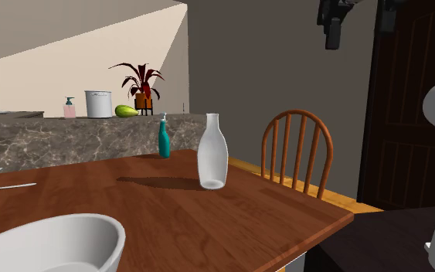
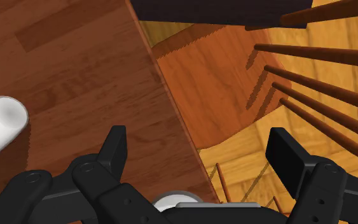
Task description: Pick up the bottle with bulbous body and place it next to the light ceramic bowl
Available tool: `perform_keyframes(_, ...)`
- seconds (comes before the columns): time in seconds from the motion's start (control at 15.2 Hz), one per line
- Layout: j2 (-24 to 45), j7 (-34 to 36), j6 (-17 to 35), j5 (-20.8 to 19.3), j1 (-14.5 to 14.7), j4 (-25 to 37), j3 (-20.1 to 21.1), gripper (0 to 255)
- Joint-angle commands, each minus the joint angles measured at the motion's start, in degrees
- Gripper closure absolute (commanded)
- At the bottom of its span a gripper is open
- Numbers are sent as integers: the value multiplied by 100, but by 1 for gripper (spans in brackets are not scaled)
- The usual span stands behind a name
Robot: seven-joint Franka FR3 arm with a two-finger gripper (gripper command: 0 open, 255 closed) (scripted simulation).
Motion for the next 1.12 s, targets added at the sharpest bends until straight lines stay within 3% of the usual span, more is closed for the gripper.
perform_keyframes(0.0, 0, 0, 0, 0, 0, 0, 0, 0)
perform_keyframes(0.59, 1059, -1195, 708, -568, -293, 360, -1076, 0)
perform_keyframes(1.06, 2213, -2144, 1207, -669, -406, 1032, -1867, 0)
